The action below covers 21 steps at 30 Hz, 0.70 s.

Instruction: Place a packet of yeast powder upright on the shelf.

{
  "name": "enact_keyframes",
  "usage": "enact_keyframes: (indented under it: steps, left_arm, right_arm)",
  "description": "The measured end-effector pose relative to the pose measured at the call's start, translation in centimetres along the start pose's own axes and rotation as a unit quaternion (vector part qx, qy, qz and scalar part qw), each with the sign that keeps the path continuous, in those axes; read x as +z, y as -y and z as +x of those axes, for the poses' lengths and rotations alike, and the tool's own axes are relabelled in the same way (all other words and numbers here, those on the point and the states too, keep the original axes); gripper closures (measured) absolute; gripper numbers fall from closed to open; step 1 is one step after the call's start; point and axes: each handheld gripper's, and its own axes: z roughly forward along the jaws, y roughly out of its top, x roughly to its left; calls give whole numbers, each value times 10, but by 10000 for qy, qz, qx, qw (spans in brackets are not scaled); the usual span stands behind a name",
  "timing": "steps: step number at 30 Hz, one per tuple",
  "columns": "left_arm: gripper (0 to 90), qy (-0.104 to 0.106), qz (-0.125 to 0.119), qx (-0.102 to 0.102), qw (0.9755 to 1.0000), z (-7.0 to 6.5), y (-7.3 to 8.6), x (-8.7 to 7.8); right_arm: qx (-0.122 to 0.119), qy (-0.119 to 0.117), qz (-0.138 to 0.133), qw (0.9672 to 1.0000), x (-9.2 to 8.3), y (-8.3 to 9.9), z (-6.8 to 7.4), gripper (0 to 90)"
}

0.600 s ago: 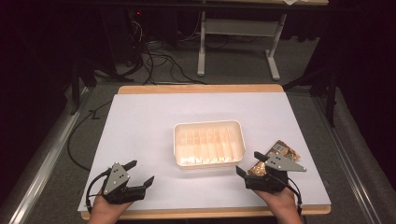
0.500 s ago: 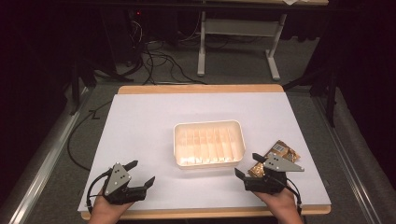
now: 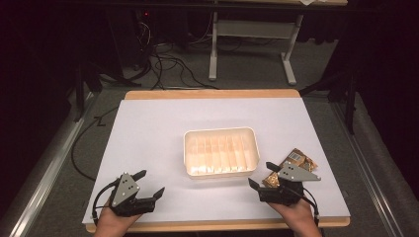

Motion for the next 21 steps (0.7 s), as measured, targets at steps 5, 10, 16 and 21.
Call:
enact_keyframes:
  steps: [5, 10, 16, 21]
  left_arm:
    - [200, 18, 8, 23, 10000, -1, 0, 1]
    - [201, 41, 32, 50, 10000, -2, 0, 2]
    - [200, 55, 51, 62, 10000, -3, 1, 3]
    - [200, 46, 42, 65, 10000, -2, 1, 3]
  right_arm:
    - [43, 136, 69, 9999, -2, 0, -5, 163]
    - [178, 191, 77, 9996, -4, 0, -11, 178]
    - [285, 170, 71, 9994, -11, -3, -22, 188]
    - [369, 332, 5, 9988, -17, -4, -32, 194]
